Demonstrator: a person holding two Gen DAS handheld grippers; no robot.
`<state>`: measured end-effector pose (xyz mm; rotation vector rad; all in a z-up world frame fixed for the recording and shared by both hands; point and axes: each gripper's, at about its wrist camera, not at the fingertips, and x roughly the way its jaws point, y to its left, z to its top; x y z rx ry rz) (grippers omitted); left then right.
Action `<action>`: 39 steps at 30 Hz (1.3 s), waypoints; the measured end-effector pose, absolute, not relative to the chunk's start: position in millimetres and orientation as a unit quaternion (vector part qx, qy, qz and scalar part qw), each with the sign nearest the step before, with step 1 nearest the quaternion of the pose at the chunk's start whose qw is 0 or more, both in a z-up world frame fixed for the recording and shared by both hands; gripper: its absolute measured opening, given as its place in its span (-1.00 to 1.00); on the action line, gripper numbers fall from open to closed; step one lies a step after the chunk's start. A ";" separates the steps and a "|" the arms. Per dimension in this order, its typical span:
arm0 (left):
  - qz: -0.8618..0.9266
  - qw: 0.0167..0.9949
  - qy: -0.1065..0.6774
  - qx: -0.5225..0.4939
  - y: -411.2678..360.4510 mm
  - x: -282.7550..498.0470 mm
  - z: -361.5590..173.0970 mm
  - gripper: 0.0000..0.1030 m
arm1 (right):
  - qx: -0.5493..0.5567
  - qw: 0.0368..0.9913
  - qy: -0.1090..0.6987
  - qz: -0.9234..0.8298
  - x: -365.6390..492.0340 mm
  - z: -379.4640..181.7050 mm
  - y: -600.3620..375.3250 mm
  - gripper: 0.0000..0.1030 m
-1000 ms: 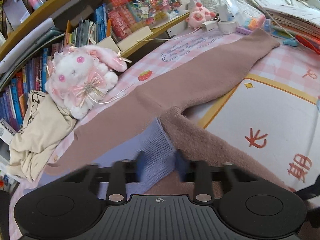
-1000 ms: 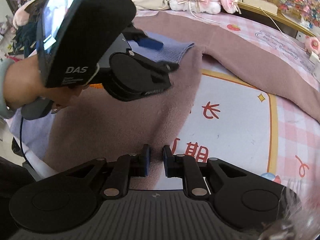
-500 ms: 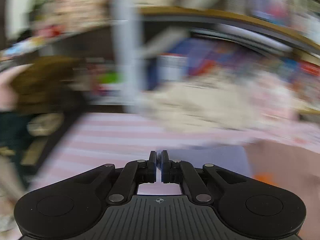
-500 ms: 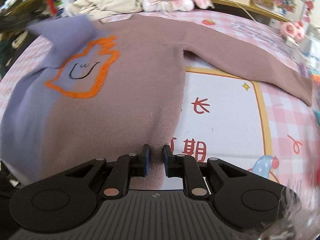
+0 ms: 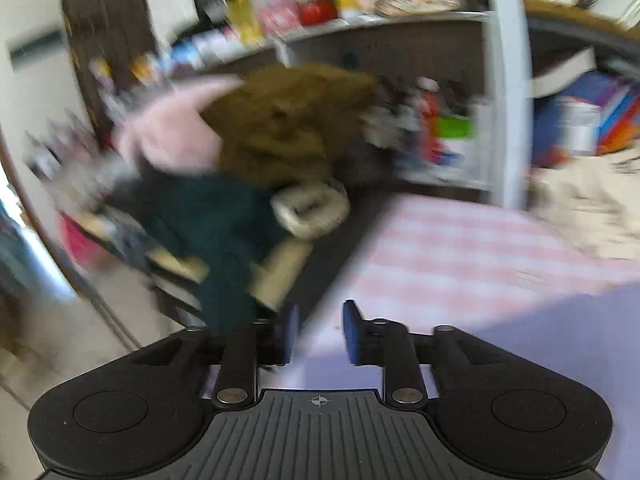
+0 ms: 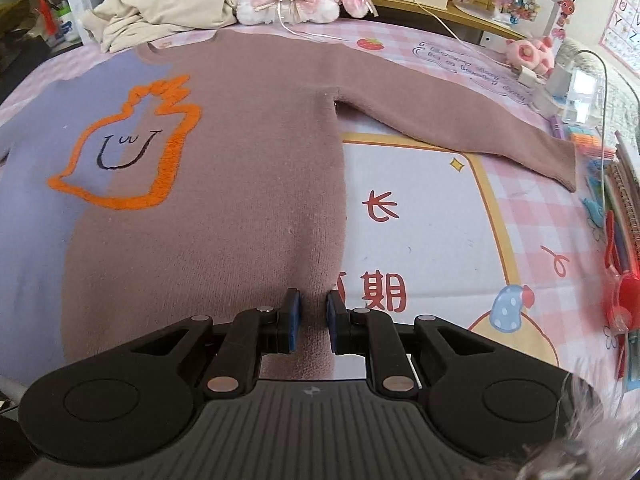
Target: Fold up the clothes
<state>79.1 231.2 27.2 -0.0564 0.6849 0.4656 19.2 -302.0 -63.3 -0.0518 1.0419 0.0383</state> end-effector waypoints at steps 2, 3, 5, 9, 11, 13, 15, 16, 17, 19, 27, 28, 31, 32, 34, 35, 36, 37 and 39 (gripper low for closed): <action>0.133 0.919 0.356 -0.101 209.4 62.4 15.0 -0.30 | -0.024 0.867 0.498 0.014 18.9 -63.2 -301.1 -0.72; 0.095 0.916 0.368 -0.129 194.5 56.9 5.1 -0.27 | -0.023 0.867 0.497 0.012 18.7 -63.3 -300.8 -0.72; 0.018 0.902 0.391 -0.182 164.1 46.3 -15.5 -0.10 | -0.023 0.868 0.496 0.008 17.9 -63.6 -299.3 -0.71; -0.042 0.897 0.399 -0.184 120.0 53.0 -39.5 0.21 | -0.027 0.871 0.491 0.000 15.7 -64.2 -295.7 -0.68; -0.026 0.899 0.412 -0.145 104.2 62.7 -50.5 0.11 | -0.033 0.872 0.488 -0.001 14.3 -64.2 -294.0 -0.68; -0.024 0.895 0.425 -0.134 97.3 68.8 -57.4 -0.18 | -0.032 0.874 0.484 -0.003 11.8 -64.6 -294.5 -0.68; -0.029 0.894 0.429 -0.125 90.7 69.8 -60.6 -0.51 | -0.025 0.875 0.483 -0.004 9.4 -64.8 -295.4 -0.72; -0.034 0.892 0.435 -0.115 86.1 71.5 -61.6 -0.70 | -0.022 0.875 0.484 -0.003 8.3 -64.8 -295.6 -0.75; -0.033 0.892 0.439 -0.102 83.2 74.6 -61.3 -0.88 | -0.022 0.874 0.485 -0.002 7.3 -64.8 -295.2 -0.75; -0.035 0.892 0.444 -0.082 81.0 85.5 -62.0 -0.92 | -0.024 0.874 0.486 -0.001 5.5 -64.9 -292.8 -0.76; -0.004 0.893 0.446 -0.061 79.2 122.4 -62.1 -0.92 | -0.014 0.882 0.470 0.013 17.1 -67.9 -287.6 -0.76; -0.003 0.893 0.446 -0.058 78.4 120.4 -61.9 -0.92 | -0.017 0.884 0.468 0.011 20.1 -68.5 -288.6 -0.76; -0.005 0.895 0.442 -0.056 79.8 117.0 -62.4 -0.92 | -0.021 0.883 0.469 0.013 24.2 -68.6 -290.5 -0.76; -0.007 0.896 0.440 -0.057 81.0 116.5 -62.7 -0.91 | -0.024 0.881 0.472 0.015 23.6 -68.4 -290.1 -0.76; -0.010 0.898 0.436 -0.059 83.3 115.5 -63.5 -0.89 | -0.035 0.884 0.466 0.025 20.2 -68.7 -289.0 -0.76; -0.012 0.899 0.434 -0.060 84.5 115.0 -63.9 -0.87 | -0.037 0.884 0.465 0.027 19.0 -69.0 -289.1 -0.76; -0.013 0.900 0.432 -0.061 85.6 114.5 -64.3 -0.87 | -0.037 0.884 0.464 0.028 17.9 -69.2 -289.3 -0.76; -0.015 0.900 0.432 -0.060 86.2 114.7 -64.2 -0.87 | -0.033 0.884 0.465 0.028 17.1 -68.8 -289.7 -0.76; -0.018 0.900 0.432 -0.057 87.3 115.1 -64.1 -0.85 | -0.026 0.883 0.468 0.028 15.5 -68.0 -290.6 -0.74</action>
